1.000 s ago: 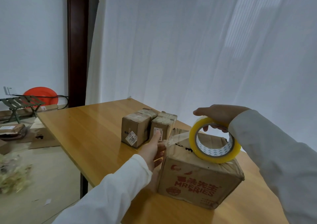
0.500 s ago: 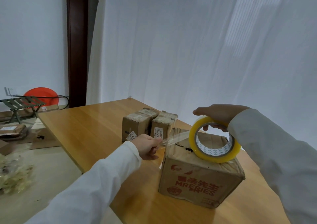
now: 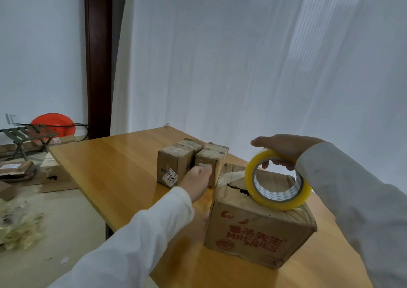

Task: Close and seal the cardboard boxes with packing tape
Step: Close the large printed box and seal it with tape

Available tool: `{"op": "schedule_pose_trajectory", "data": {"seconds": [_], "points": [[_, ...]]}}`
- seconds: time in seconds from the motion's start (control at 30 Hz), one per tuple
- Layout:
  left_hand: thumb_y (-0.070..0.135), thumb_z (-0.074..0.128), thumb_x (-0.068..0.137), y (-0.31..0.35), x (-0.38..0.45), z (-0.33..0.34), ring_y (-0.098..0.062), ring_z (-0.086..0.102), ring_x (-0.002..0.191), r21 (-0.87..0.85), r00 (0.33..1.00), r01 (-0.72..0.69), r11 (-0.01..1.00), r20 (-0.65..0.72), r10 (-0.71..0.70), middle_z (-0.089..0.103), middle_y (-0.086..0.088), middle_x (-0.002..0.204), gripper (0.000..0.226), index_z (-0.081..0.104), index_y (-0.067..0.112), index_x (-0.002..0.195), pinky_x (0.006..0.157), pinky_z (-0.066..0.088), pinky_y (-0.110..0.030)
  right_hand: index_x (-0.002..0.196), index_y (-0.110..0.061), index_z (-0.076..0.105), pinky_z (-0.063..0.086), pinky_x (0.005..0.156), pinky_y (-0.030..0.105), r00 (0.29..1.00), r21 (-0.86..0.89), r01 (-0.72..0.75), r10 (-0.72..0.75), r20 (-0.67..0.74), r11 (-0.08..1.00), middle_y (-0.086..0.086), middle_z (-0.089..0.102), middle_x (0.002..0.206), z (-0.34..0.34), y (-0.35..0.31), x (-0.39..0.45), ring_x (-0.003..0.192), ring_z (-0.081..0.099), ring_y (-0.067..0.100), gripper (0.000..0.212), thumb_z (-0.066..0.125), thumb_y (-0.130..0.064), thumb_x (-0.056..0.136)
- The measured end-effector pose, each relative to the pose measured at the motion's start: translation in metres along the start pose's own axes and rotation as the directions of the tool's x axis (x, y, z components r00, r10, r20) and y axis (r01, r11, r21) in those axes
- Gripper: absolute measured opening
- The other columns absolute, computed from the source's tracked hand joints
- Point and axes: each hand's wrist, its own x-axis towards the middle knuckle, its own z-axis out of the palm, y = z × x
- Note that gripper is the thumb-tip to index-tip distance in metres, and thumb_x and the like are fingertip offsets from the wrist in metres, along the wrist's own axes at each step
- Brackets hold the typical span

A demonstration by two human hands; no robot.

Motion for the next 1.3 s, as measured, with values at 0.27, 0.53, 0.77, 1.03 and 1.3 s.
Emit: {"op": "schedule_pose_trajectory", "data": {"seconds": [0.27, 0.53, 0.77, 1.03, 1.3], "points": [[0.036, 0.031, 0.101, 0.014, 0.023, 0.035, -0.035, 0.034, 0.134, 0.055, 0.986, 0.033, 0.998, 0.163, -0.042, 0.036, -0.017, 0.148, 0.053, 0.032, 0.005, 0.144, 0.11, 0.027, -0.039, 0.089, -0.003, 0.07, 0.044, 0.05, 0.022, 0.968, 0.389, 0.023, -0.118, 0.221, 0.921, 0.006, 0.057, 0.061, -0.011, 0.022, -0.002, 0.048, 0.05, 0.014, 0.055, 0.049, -0.054, 0.09], [0.035, 0.024, 0.104, 0.022, 0.023, 0.032, -0.03, 0.03, 0.137, 0.187, 0.971, 0.024, 0.982, 0.229, -0.067, 0.033, -0.011, 0.15, 0.051, 0.028, 0.008, 0.146, 0.113, 0.024, -0.034, 0.069, -0.006, 0.064, 0.042, 0.047, 0.024, 0.985, 0.257, 0.094, -0.128, 0.119, 0.962, 0.002, 0.049, 0.047, -0.025, 0.035, -0.01, 0.042, 0.045, 0.014, 0.055, 0.046, -0.053, 0.093], [0.036, 0.027, 0.103, 0.025, 0.025, 0.028, -0.023, 0.024, 0.142, 0.31, 0.959, -0.049, 0.949, 0.28, -0.042, 0.023, -0.005, 0.155, 0.053, 0.016, 0.015, 0.151, 0.111, 0.02, -0.027, 0.058, -0.014, 0.069, 0.037, 0.056, 0.024, 0.984, -0.522, -0.107, 0.167, 0.069, 0.846, -0.003, 0.049, 0.042, -0.046, 0.063, -0.017, 0.045, 0.044, 0.014, 0.063, 0.048, -0.066, 0.086], [0.036, 0.028, 0.104, 0.026, 0.026, 0.034, -0.024, 0.029, 0.139, 0.34, 0.961, -0.055, 0.939, 0.274, -0.043, 0.029, -0.006, 0.152, 0.051, 0.021, 0.015, 0.149, 0.108, 0.023, -0.027, 0.061, -0.013, 0.07, 0.037, 0.053, 0.023, 0.963, -0.362, -0.127, 0.203, 0.179, 0.923, -0.001, 0.05, 0.048, -0.014, 0.117, 0.001, 0.044, 0.044, 0.014, 0.069, 0.045, -0.074, 0.082], [0.037, 0.025, 0.102, 0.04, 0.014, 0.036, -0.026, 0.022, 0.141, 0.704, 0.981, -0.186, 0.686, 0.167, 0.095, 0.024, -0.005, 0.155, 0.05, 0.017, 0.021, 0.149, 0.116, 0.013, -0.048, 0.056, -0.013, 0.069, 0.036, 0.057, 0.028, 0.981, -0.207, -0.1, 0.131, 0.145, 0.973, 0.0, 0.048, 0.045, 0.0, 0.136, 0.004, 0.044, 0.042, 0.016, 0.072, 0.048, -0.081, 0.072]]}}
